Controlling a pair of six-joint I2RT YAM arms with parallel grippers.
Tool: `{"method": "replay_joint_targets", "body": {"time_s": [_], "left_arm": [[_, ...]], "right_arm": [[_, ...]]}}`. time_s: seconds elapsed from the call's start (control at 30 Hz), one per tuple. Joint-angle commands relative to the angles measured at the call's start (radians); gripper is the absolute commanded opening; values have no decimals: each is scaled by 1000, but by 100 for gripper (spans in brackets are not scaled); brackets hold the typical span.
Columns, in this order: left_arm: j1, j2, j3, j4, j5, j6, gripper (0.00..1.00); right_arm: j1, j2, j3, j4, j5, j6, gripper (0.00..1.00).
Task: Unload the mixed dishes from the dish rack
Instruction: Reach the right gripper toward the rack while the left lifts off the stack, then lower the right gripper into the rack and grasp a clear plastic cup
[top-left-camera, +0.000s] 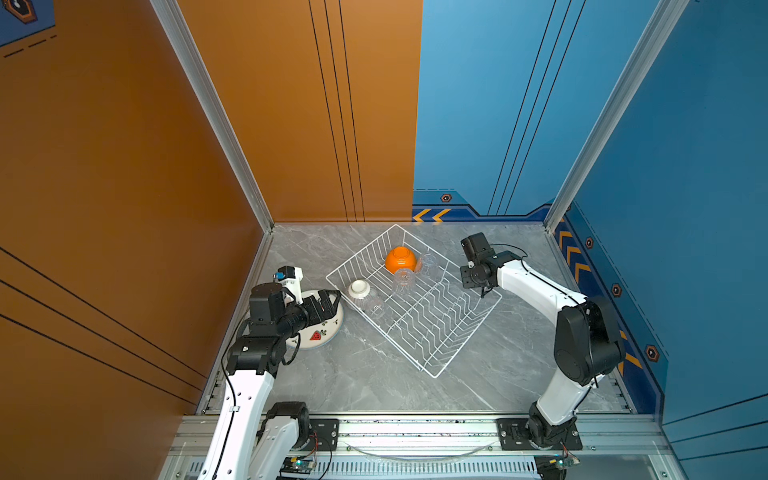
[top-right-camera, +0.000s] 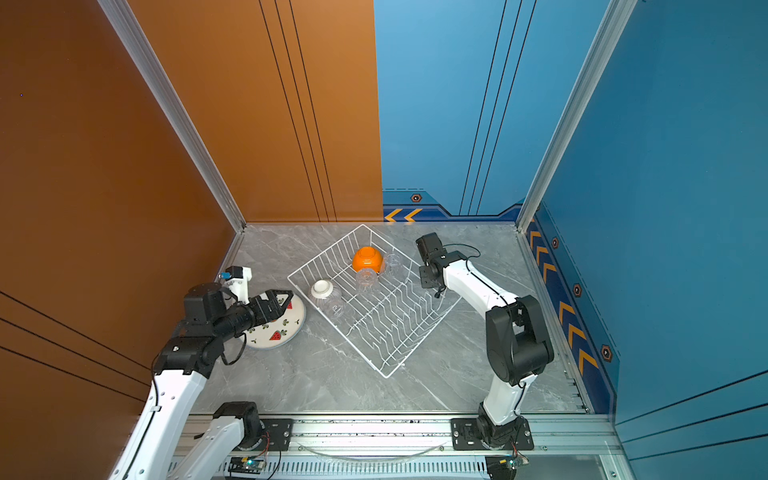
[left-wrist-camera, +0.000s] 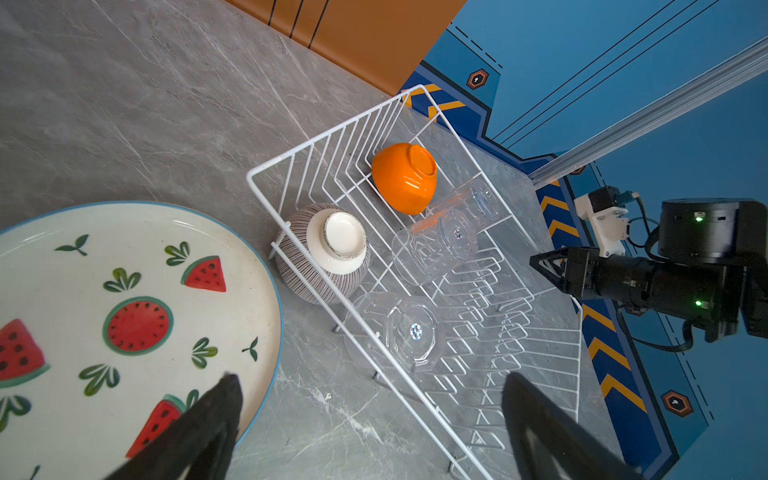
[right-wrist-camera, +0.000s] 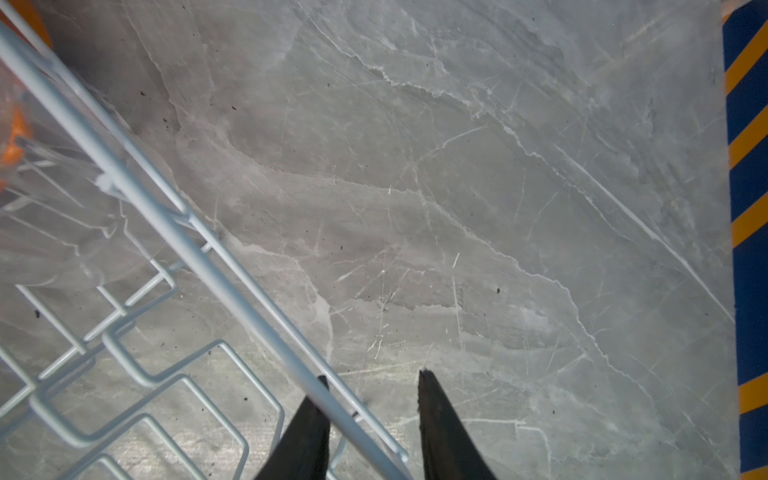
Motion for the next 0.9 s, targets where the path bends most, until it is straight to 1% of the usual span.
{"method": "replay_joint_targets", "body": {"time_s": [0.0, 0.2, 0.27, 0.37, 0.43, 0.53, 0.67, 0.73, 0.8, 0.87], "left_arm": [[-10, 3, -7, 6, -7, -4, 98], [-14, 19, 0, 17, -2, 2, 98], [-15, 34, 7, 17, 15, 4, 98], [-15, 56, 22, 18, 44, 3, 98], [-18, 63, 30, 19, 58, 5, 98], [-26, 71, 38, 19, 56, 25, 98], [-59, 87, 30, 21, 66, 32, 98], [-66, 86, 11, 25, 68, 39, 98], [-64, 74, -13, 25, 77, 28, 98], [-67, 50, -35, 29, 82, 21, 98]], "right_arm": [[-70, -31, -79, -21, 43, 150, 30], [-114, -95, -158, -16, 30, 189, 32], [-120, -114, -171, -12, 13, 192, 36], [-110, -151, -181, -11, -13, 186, 53], [-92, -186, -178, -10, -18, 186, 67], [-55, -244, -163, -21, 2, 186, 81], [11, -318, -128, -58, 60, 199, 85], [61, -354, -113, -60, 67, 211, 87], [118, -370, -103, -33, 51, 230, 89], [167, -363, -92, 16, -10, 242, 90]]}}
